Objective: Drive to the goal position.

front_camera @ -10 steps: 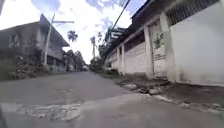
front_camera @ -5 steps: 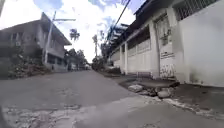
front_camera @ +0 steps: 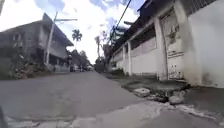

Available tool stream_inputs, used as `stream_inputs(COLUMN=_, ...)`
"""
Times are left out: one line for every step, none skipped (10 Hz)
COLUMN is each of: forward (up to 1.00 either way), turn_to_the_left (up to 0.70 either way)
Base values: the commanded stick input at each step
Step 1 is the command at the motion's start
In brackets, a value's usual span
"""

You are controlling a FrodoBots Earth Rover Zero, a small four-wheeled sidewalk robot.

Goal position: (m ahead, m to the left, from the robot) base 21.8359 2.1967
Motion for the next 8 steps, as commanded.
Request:
stream_inputs(forward=0.70, turn_to_the_left=0.35)
stream_inputs(forward=0.70, turn_to_the_left=0.24)
stream_inputs(forward=0.70, turn_to_the_left=0.14)
stream_inputs(forward=0.70, turn_to_the_left=0.03)
stream_inputs(forward=0.70, turn_to_the_left=0.00)
stream_inputs(forward=0.70, turn_to_the_left=0.00)
stream_inputs(forward=0.70, turn_to_the_left=0.00)
stream_inputs(forward=0.70, turn_to_the_left=0.00)
